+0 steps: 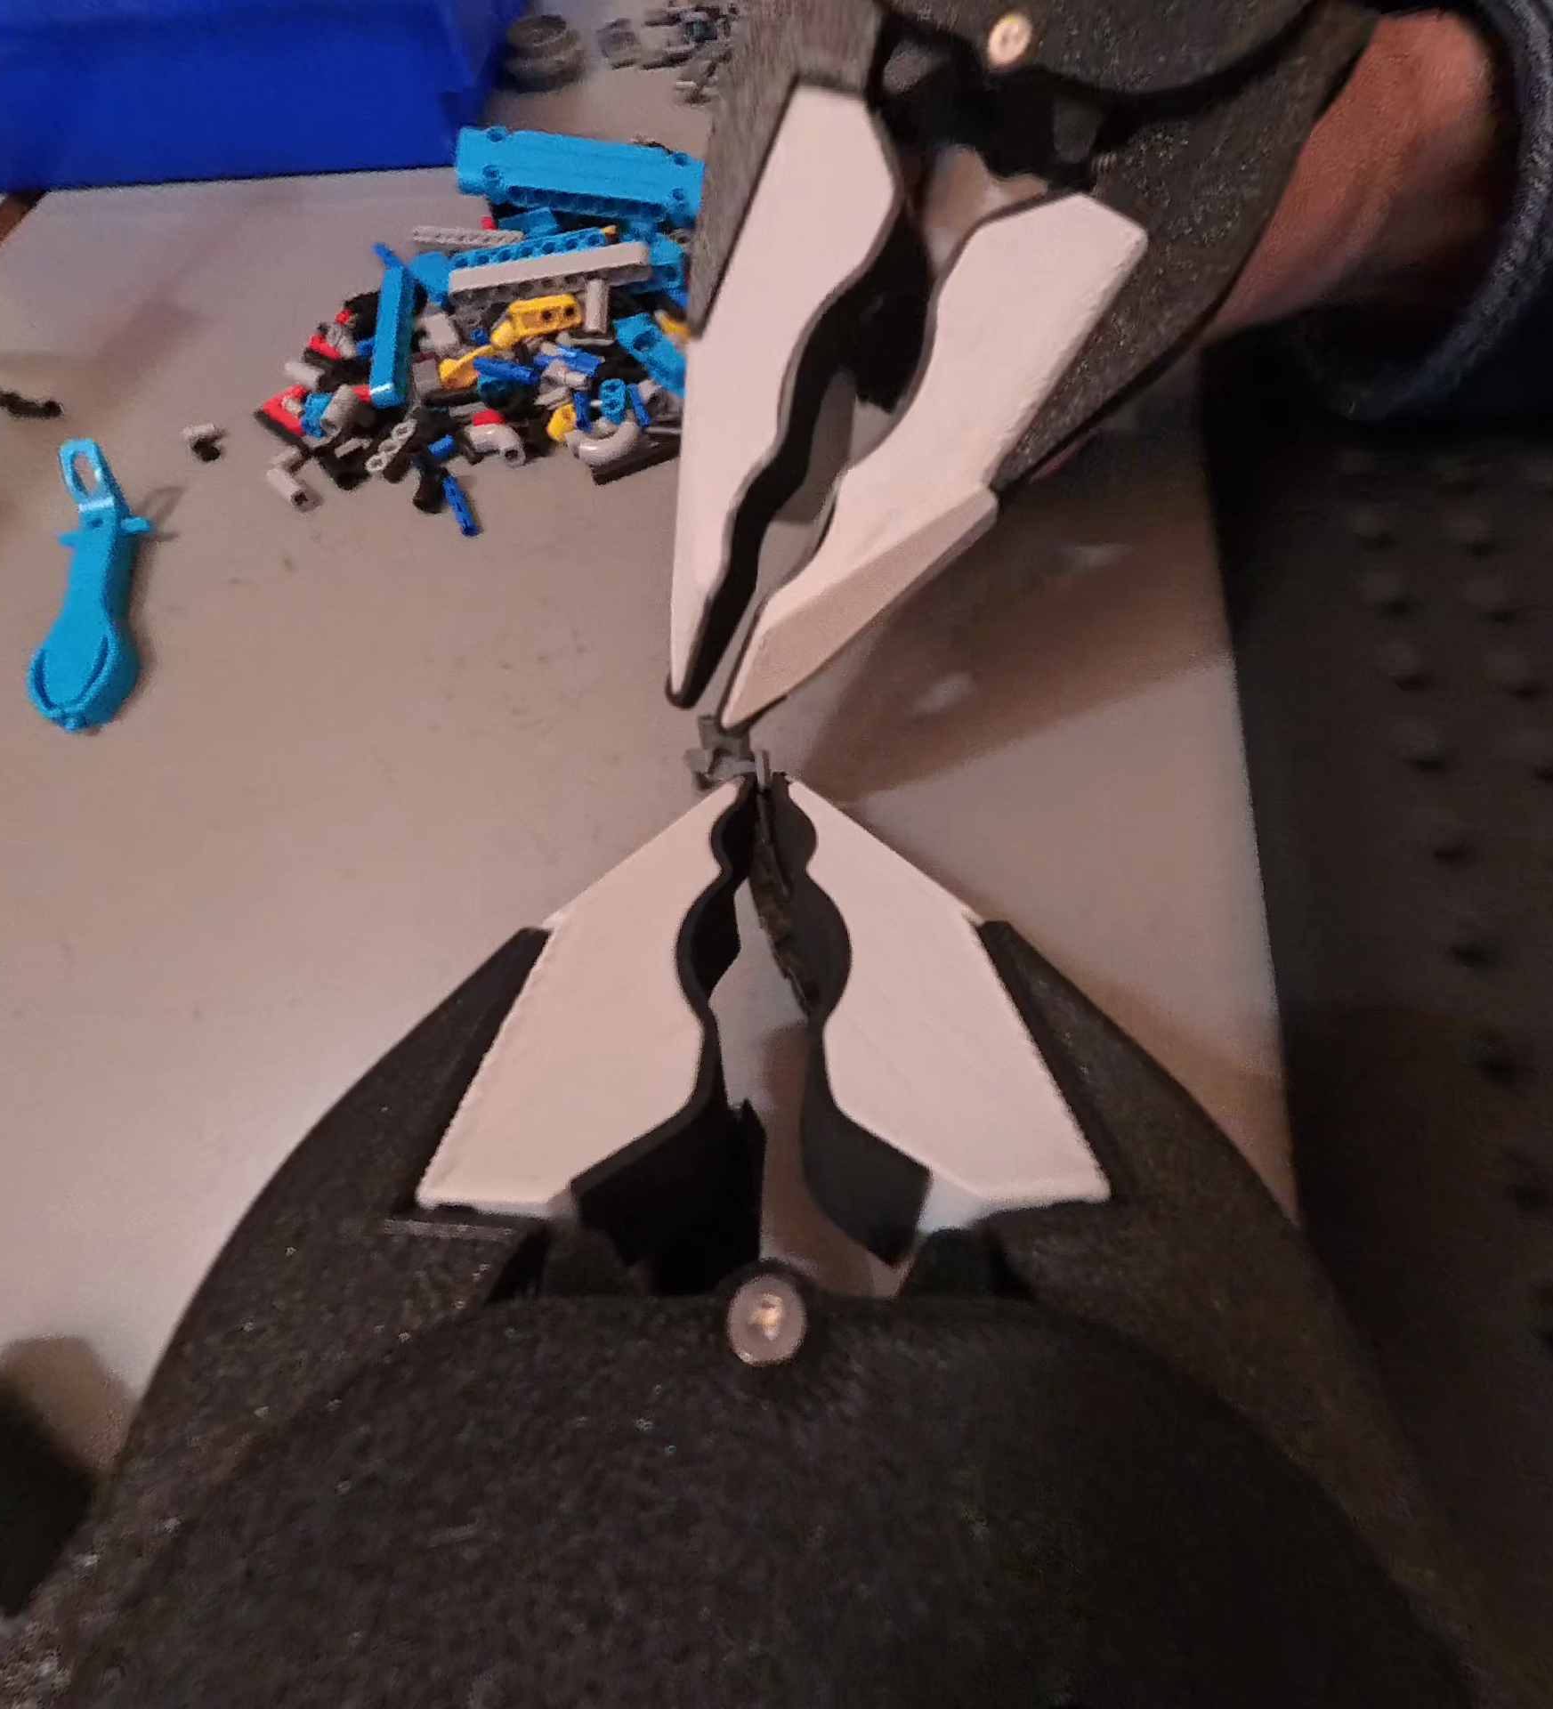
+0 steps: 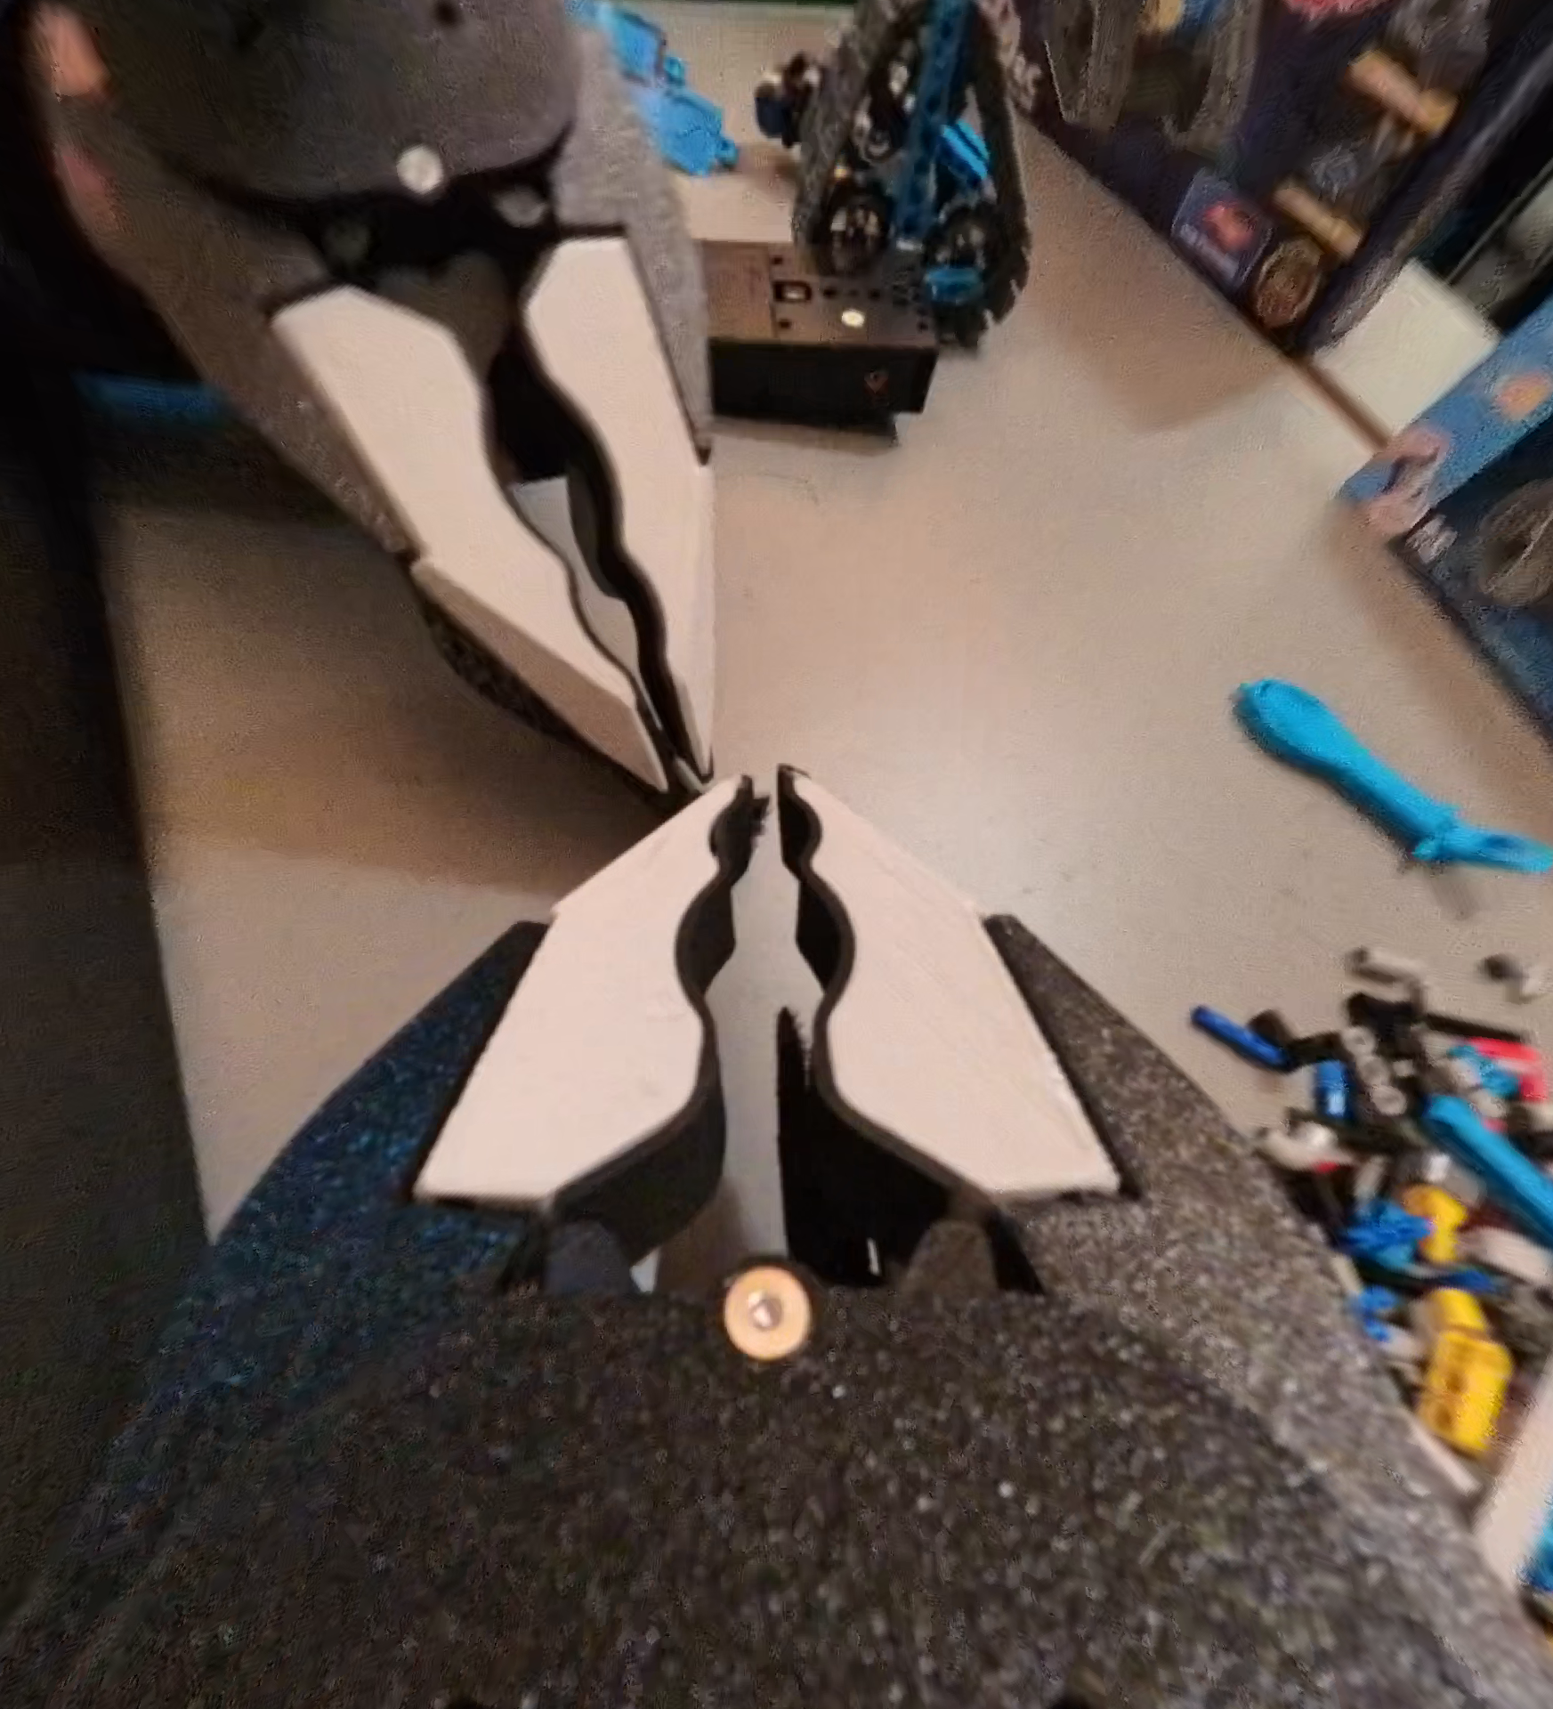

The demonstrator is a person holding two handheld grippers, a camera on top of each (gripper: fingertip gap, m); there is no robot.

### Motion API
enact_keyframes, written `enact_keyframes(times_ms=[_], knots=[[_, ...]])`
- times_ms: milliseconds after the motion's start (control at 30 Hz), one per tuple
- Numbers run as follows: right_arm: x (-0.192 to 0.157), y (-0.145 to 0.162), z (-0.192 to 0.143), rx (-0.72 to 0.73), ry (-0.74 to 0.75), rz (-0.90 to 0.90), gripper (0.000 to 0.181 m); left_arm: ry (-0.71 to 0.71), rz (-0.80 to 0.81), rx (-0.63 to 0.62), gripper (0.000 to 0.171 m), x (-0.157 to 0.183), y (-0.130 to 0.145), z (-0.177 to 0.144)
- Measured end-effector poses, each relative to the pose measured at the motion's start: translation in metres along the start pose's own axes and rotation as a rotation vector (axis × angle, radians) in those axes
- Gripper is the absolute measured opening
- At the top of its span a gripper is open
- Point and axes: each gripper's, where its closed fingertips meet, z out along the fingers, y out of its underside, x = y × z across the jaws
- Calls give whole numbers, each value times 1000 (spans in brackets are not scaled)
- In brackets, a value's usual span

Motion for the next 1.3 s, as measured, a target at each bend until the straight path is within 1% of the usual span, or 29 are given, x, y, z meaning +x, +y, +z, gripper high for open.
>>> enact_keyframes(times_ms=[67, 100, 133, 200, 233, 267, 333, 400, 467, 500, 600, 667, 767, 900, 933, 967, 1000, 1033, 1067, 1100, 1133, 1167, 1200, 1267, 1300], knots=[[-12, 0, -6, 25, 26, -162, 4, 92, -38, 5, 1, 7, 1, -3], [-23, 1, -9, 30, -12, -218, 11, 133, -53, 2, 1, 9, 2, -5], [-34, 2, -11, 32, -71, -230, 13, 184, -61, 0, 1, 13, 4, -8], [-48, 4, -14, 34, -191, -198, 27, 302, -95, -7, 2, 24, 7, -15], [-50, 5, -15, 33, -238, -175, 30, 349, -100, -10, 1, 29, 9, -18], [-53, 6, -15, 33, -291, -151, 30, 390, -95, -13, 1, 34, 11, -21], [-56, 7, -13, 29, -376, -111, 26, 419, -71, -16, 1, 40, 11, -22], [-61, 7, -11, 23, -441, -102, 21, 425, -45, -17, 1, 44, 11, -22], [-64, 4, -9, 34, -466, -110, 12, 425, -42, -17, 2, 45, 11, -23], [-65, 3, -8, 35, -472, -119, 3, 425, -43, -17, 2, 45, 11, -22], [-64, 4, -7, 12, -496, -99, 2, 425, -51, -19, 2, 43, 12, -22], [-67, 5, -9, -7, -527, -63, 1, 451, -87, -22, 2, 44, 11, -21], [-70, 5, -11, -8, -480, -157, 1, 460, -73, -15, 2, 46, 10, -22], [-79, 6, -15, 16, -543, -167, 1, 503, -62, -18, 1, 54, 11, -24], [-82, 7, -16, 17, -574, -167, 1, 513, -57, -19, 2, 57, 11, -24], [-89, 8, -20, 14, -630, -175, 0, 482, -55, -25, 2, 54, 12, -22], [-120, 11, -36, -7, -849, -155, 0, 389, -56, -67, 2, 39, 19, -15], [-142, 14, -39, -33, -933, -175, 1, 330, -66, -111, 6, 26, 27, -11], [-147, 20, -35, -69, -912, -279, 0, 340, -76, -94, 4, 24, 25, -14], [-134, 13, -34, -95, -845, -305, 0, 353, -52, -65, 4, 28, 21, -17], [-117, 1, -33, -75, -775, -303, 0, 363, -40, -45, 4, 33, 18, -18], [-111, -15, -39, -9, -772, -261, 0, 360, -43, -44, 4, 33, 18, -18], [-106, -20, -42, 17, -759, -240, 0, 356, -45, -50, 4, 32, 19, -18], [-93, -6, -42, -54, -703, -220, 0, 345, -47, -38, 4, 30, 16, -17], [-81, 0, -41, -68, -640, -206, 0, 331, -42, -15, 3, 29, 12, -17]])
